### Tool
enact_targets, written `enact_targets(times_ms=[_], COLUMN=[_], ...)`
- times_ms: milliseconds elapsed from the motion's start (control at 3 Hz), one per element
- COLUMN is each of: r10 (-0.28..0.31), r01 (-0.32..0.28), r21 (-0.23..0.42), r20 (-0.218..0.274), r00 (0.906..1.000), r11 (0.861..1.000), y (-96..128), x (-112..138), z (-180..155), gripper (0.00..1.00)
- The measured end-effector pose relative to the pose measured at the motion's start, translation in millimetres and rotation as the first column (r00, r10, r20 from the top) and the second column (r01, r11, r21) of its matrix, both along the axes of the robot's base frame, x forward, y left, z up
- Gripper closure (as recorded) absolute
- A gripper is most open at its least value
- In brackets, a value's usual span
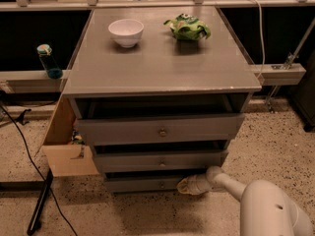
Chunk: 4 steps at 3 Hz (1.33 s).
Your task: Close bottom drawer
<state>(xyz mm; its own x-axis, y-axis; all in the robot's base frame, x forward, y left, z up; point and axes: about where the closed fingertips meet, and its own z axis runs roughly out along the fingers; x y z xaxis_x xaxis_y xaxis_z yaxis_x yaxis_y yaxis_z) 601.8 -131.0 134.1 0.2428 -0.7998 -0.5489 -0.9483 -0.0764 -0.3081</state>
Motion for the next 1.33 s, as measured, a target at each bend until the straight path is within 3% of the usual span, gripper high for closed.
enact_targets(times_ms=[667,1333], r10=[-0.007,-0.022], r01=[0.007,0.034], r21=[0.019,0.088], r20=[-0.020,-0.133], r00=[0.9998,0.9908], r11=[1.000,0.996], y=[-9.3,-41.6], x=[-13.9,-65.5], z=[1.8,5.7], gripper=[1.00,1.00])
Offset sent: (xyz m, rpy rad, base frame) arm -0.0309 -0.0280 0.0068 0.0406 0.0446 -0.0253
